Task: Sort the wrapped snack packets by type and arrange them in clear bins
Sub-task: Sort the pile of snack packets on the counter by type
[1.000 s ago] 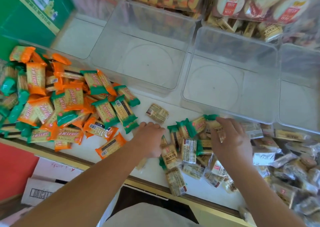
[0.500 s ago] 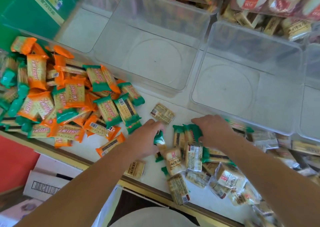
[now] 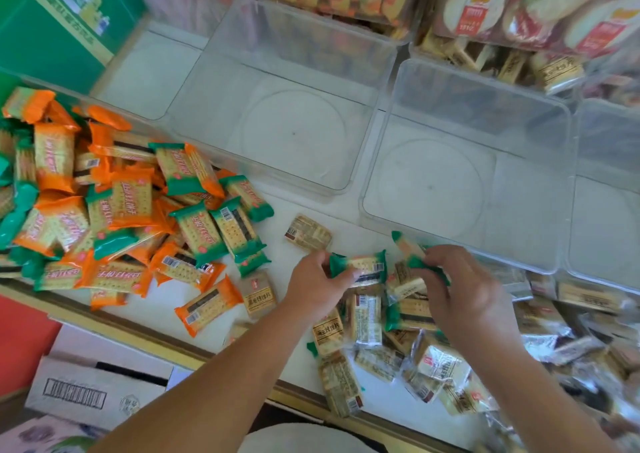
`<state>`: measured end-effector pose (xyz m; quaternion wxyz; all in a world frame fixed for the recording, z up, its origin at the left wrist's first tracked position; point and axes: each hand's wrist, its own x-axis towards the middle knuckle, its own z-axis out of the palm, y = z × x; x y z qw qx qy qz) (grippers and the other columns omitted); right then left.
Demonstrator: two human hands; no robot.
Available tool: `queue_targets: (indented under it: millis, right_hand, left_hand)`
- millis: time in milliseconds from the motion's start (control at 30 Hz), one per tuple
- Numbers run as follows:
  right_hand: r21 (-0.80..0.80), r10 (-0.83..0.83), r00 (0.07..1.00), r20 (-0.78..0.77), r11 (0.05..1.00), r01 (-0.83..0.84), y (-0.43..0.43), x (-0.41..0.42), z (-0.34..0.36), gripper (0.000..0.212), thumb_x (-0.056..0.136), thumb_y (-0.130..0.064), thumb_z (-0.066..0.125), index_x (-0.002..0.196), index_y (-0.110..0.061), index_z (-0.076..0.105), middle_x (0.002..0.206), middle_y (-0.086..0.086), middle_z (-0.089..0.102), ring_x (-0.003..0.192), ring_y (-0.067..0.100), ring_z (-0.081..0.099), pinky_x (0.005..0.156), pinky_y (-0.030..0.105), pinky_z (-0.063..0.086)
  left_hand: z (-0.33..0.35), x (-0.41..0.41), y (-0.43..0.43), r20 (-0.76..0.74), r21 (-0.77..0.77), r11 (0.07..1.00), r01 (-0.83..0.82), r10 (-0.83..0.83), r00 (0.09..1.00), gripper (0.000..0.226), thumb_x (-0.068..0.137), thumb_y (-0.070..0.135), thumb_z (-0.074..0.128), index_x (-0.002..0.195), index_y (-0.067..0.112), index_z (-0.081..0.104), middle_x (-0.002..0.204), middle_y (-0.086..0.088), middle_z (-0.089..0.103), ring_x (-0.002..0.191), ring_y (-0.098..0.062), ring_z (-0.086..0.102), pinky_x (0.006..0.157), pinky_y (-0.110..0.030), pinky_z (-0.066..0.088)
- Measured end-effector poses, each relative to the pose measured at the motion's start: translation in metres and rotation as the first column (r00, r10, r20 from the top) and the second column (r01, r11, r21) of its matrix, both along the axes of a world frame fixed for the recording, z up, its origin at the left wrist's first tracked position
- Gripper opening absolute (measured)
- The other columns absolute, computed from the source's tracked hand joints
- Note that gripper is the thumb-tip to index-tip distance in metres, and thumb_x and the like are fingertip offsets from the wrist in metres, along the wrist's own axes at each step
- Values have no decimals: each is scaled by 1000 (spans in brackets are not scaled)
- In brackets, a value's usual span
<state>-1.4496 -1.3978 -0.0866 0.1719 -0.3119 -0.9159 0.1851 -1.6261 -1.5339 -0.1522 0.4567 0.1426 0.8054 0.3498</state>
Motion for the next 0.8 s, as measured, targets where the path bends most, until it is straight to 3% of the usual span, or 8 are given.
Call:
queue_targets:
  millis: [67,133,233,367,467,600,700,800]
  right_hand:
    - [-178,-106,993,-56,979,95,-9,5,12,11,91,-10,72,100,-7,66,95,-2,73,73,16,70,56,33,58]
    - [-431,-316,947,-64,864,259,-17,5,23,11,93,-16,70,100,-17,63,95,-11,75,78,5,72,65,28,58]
    - [-717,-586,810,19,557,420,-24,7,22,12,97,-19,67,98,-27,58,86,-12,75,82,8,74,77,38,60]
    - [-873,-677,734,56,323,364,-32,13,21,23,102,-12,58,117,-29,59,96,-4,78,90,16,76,82,41,63]
    - [-914,-667,744,47,271,301,-33,17,21,30,104,-7,54,119,-29,67,106,2,77,99,16,75,82,34,63]
    - [-924,-684,725,75,226,310,-33,18,22,18,95,-12,70,110,-23,69,93,-1,77,92,19,76,80,35,62]
    - [-900,-730,679,78,242,364,-30,17,30,19,89,-11,77,102,-22,68,83,-2,75,81,20,76,76,38,62]
    - [-898,-731,679,69,250,361,-33,7,38,21,88,-11,78,101,-22,66,89,1,76,80,23,76,77,40,60]
  left_hand:
    - [-7,4,5,-177,-48,996,78,-85,981,44,83,52,79,109,20,63,109,3,57,97,-14,58,87,-32,51]
    - [-9,8,12,-230,-101,990,102,-123,965,51,81,55,78,113,21,59,114,3,49,99,-16,56,88,-32,50]
    - [-9,19,22,-111,-125,992,35,-49,993,71,61,54,86,116,31,49,110,4,50,95,-19,64,85,-39,58]
    - [-10,18,33,77,-122,991,-59,69,995,89,59,31,96,133,24,48,119,0,55,104,-19,63,88,-39,59]
    - [-7,14,36,150,-97,995,-11,25,988,63,57,23,97,106,27,58,111,-5,62,92,-17,69,80,-38,63]
    - [0,13,31,122,-39,999,28,-23,992,57,57,20,92,102,26,57,102,-7,67,89,-23,72,82,-49,62]
    - [13,6,20,1,63,995,-82,82,997,48,68,17,89,100,26,55,97,-3,65,80,-18,66,75,-43,61]
    - [35,-8,-1,-98,209,947,-245,269,958,49,71,23,90,104,34,55,103,7,65,89,-10,68,79,-37,61]
